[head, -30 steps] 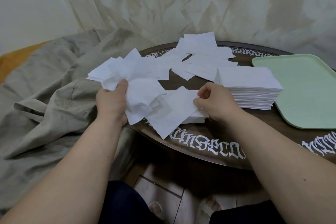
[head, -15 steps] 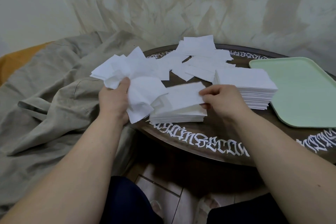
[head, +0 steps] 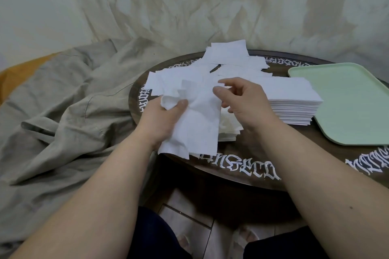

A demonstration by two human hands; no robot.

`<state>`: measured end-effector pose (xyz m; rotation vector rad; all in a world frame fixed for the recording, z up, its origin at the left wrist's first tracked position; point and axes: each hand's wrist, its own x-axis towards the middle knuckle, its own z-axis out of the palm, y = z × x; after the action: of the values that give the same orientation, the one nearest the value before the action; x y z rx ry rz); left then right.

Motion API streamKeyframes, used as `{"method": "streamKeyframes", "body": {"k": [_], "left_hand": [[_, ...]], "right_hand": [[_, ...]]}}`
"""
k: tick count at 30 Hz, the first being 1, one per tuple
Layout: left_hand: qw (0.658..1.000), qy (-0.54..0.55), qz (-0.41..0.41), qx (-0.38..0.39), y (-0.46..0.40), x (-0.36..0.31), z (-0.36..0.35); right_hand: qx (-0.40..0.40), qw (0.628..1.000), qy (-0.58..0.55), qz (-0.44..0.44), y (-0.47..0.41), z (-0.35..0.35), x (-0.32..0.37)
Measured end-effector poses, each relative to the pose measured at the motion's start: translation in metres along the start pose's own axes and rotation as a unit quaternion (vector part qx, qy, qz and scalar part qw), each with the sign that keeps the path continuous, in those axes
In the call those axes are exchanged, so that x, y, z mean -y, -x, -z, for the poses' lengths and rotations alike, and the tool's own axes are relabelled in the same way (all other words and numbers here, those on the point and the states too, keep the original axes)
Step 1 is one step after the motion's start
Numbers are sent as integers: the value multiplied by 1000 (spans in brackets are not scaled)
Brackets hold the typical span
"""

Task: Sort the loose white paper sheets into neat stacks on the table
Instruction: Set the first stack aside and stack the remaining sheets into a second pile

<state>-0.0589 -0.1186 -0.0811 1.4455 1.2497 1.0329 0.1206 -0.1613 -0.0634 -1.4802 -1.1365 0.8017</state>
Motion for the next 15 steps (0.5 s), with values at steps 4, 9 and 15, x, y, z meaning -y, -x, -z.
{"method": "streamKeyframes", "body": {"k": [4,9,15], "left_hand": [[997,58,52,1,-4,2,1],[987,125,91,-48,-11,7,1],[970,117,50,-208,-24,16,21]], "right_hand": [[-13,1000,9,-2,-5,3,-4],[-36,995,-56,-76,-7,11,-12],[-88,960,-170,-203,-9,17,-15]]}}
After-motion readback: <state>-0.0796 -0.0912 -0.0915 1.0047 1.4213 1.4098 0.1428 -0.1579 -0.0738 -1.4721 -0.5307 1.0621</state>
